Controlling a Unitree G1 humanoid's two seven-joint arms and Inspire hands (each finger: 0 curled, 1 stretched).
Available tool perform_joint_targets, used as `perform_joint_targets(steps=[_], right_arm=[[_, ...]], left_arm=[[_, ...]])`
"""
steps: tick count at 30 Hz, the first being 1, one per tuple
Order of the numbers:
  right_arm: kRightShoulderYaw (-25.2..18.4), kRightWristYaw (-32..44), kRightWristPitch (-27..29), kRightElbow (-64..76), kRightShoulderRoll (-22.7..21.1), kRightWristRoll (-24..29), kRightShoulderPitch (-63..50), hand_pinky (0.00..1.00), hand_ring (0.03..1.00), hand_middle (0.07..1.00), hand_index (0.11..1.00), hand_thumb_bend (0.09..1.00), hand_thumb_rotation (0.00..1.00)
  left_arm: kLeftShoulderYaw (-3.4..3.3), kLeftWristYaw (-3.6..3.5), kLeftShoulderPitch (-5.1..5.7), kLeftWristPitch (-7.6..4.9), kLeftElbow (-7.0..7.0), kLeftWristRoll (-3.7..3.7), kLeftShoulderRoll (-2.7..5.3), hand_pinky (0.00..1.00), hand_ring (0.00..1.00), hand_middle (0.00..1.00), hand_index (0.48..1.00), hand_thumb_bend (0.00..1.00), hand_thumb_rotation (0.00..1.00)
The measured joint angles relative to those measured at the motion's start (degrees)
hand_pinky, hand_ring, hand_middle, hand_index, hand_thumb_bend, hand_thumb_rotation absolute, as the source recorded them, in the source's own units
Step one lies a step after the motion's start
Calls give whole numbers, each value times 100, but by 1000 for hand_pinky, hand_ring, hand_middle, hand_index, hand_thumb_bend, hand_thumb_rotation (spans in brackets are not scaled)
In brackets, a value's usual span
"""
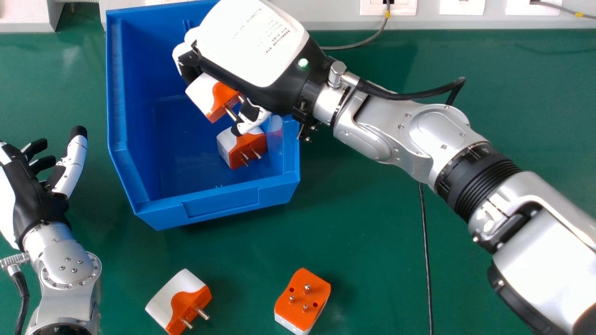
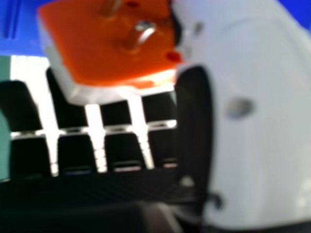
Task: Pick all objects and put in blue box
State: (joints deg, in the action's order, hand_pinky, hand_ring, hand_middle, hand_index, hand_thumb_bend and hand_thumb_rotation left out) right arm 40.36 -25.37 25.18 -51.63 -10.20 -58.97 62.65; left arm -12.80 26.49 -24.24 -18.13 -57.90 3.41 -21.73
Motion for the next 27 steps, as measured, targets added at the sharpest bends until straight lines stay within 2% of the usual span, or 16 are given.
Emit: perform_joint_targets(steps=[5,17,23,27], right_arm=[[0,-1,-26,98,-27,1,-54,895,955,965,916,958,271],[-4,-30,-12,281,-81,4,-163,979,994,996,960,996,307],[-257,17,113,1348,-530,117,-657,993,999,999,970,1000,323],[-732,430,287,2474,-1017,679,-1418,998,1000,1000,990,1000,361]], left_arm=[[3,-1,-1,-2,-6,-1,-3,611,757,817,876,634,524],[-3,-6,-2,-7,-7,-5,-3,605,757,816,875,638,531],[3,-9,-11,-13,-14,-4,5,606,758,815,876,635,529],[6,-6,-3,4,4,-4,11,608,759,814,877,635,526]])
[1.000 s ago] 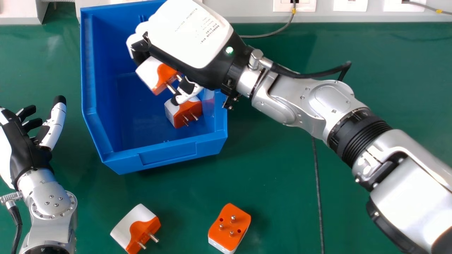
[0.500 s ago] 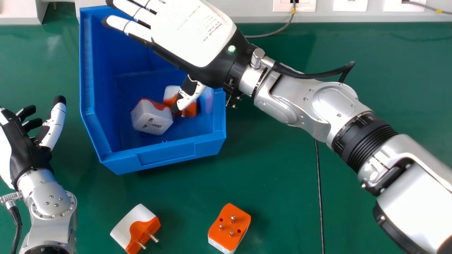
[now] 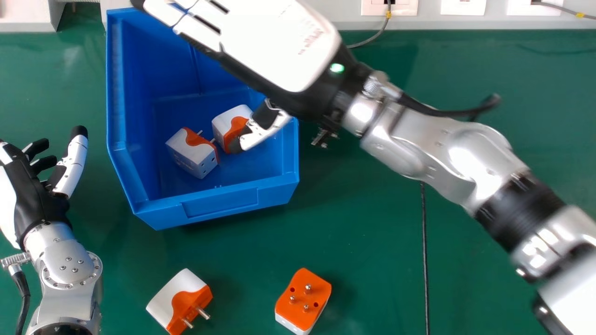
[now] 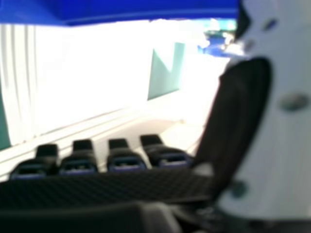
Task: Pick all objects and put in blue box
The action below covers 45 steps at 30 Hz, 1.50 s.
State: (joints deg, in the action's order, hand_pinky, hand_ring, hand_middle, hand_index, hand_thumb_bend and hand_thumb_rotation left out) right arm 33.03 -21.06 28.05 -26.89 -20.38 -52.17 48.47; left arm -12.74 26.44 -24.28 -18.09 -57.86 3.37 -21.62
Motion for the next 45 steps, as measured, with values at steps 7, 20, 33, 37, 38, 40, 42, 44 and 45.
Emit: perform_joint_targets(steps=[7,20,33,37,38,40,42,44,45], right_arm=[[-656,2625,-670,1462,-401,2436,-1313,1000,1000,1000,998,1000,381],[-955,6744,-2671,4384,-1855,3576,-2295,1000,1000,1000,999,1000,352],[-963,6992,-2873,4836,-1845,3227,-2640,1000,1000,1000,966,1000,331],[-963,6993,-2868,4836,-1805,3173,-2654,1000,1000,999,962,1000,327],[-963,6994,-2868,4836,-1791,3169,-2664,1000,1000,999,961,1000,325],[-951,6999,-2869,4836,-1775,3148,-2672,1000,1000,998,961,1000,322],[-896,7029,-2898,4836,-1736,3072,-2672,1000,997,995,960,1000,314],[-801,7081,-2962,4838,-1669,2963,-2676,1000,992,990,958,993,303],[-754,7098,-2998,4844,-1637,2904,-2683,1000,989,988,956,989,298]], left_arm=[[-6,9,11,13,2,-1,-3,611,757,812,876,635,526],[2,-41,28,87,31,-1,-12,607,754,812,872,633,528],[6,-122,95,108,116,3,-58,602,750,814,872,632,529],[18,-119,102,117,124,10,-74,598,749,814,872,633,531],[22,-118,108,121,136,12,-74,597,749,813,871,634,531],[28,-117,120,130,158,17,-74,596,748,813,871,635,531],[33,-115,123,130,158,30,-77,596,747,813,872,636,532],[35,-113,123,130,156,55,-79,595,746,813,872,637,533],[37,-113,123,129,157,58,-79,595,746,813,872,638,534]])
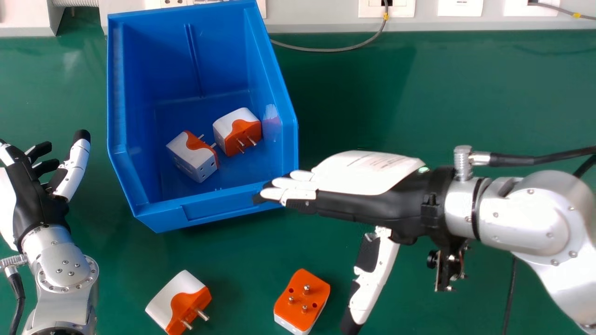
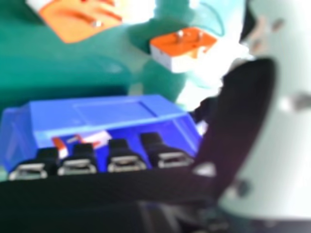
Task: Pick all objects and put in blue box
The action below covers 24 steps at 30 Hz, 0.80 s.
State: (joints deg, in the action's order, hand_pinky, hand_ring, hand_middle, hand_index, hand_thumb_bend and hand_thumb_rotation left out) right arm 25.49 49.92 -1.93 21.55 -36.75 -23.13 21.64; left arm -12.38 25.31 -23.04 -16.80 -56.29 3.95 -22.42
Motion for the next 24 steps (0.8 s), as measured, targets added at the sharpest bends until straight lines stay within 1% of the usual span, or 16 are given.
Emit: perform_joint_targets(steps=[8,13,19,20,23,24], right_arm=[[425,165,-215,390,219,-602,-224,960,939,943,932,945,238],[591,174,-374,469,341,-1071,-292,945,921,927,924,923,194],[657,274,-637,520,476,-1602,-343,917,903,913,912,891,94],[672,287,-645,532,490,-1635,-350,906,897,909,906,883,73],[776,301,-649,547,550,-1860,-422,895,890,905,898,874,61],[812,301,-643,545,567,-1929,-451,888,885,902,893,854,48]], left_arm=[[10,14,1,9,1,19,-2,586,744,812,871,635,533],[10,14,7,49,38,37,-2,584,743,812,870,633,531],[9,14,27,73,76,49,-2,583,743,811,869,638,532],[9,14,31,80,88,49,-2,583,742,811,869,639,533],[10,14,43,90,112,50,-2,583,741,811,869,640,534],[9,14,48,91,117,50,-2,582,741,811,870,640,534]])
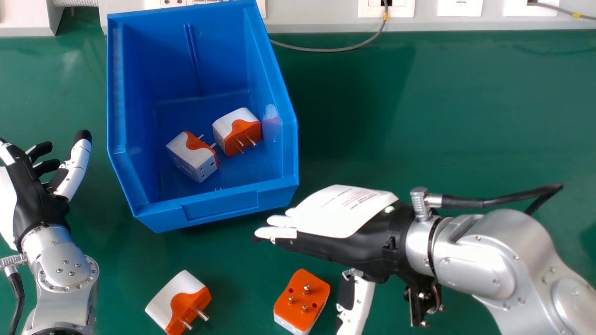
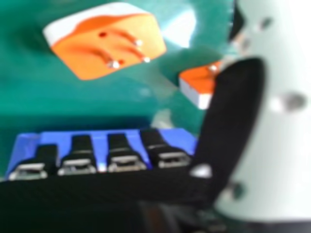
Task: Pick all objects and put in blue box
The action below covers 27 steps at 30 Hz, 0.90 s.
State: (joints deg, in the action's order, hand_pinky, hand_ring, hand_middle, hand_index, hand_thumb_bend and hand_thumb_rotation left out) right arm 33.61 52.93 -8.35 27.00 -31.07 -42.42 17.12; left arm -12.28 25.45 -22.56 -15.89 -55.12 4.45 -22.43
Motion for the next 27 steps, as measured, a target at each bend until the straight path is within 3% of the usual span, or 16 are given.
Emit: perform_joint_targets(steps=[6,13,27], right_arm=[[113,-91,82,-56,101,-394,-119,846,861,888,859,783,15],[402,-308,401,-314,221,-946,-320,705,773,830,785,726,43],[705,-518,917,-457,433,-2008,-535,576,698,771,765,683,354]], left_arm=[[-11,-21,39,0,50,-5,1,583,739,810,871,637,535],[-22,-28,40,-9,44,-8,2,587,740,811,873,634,533],[-46,-70,39,-55,22,-61,2,587,739,812,873,637,537]])
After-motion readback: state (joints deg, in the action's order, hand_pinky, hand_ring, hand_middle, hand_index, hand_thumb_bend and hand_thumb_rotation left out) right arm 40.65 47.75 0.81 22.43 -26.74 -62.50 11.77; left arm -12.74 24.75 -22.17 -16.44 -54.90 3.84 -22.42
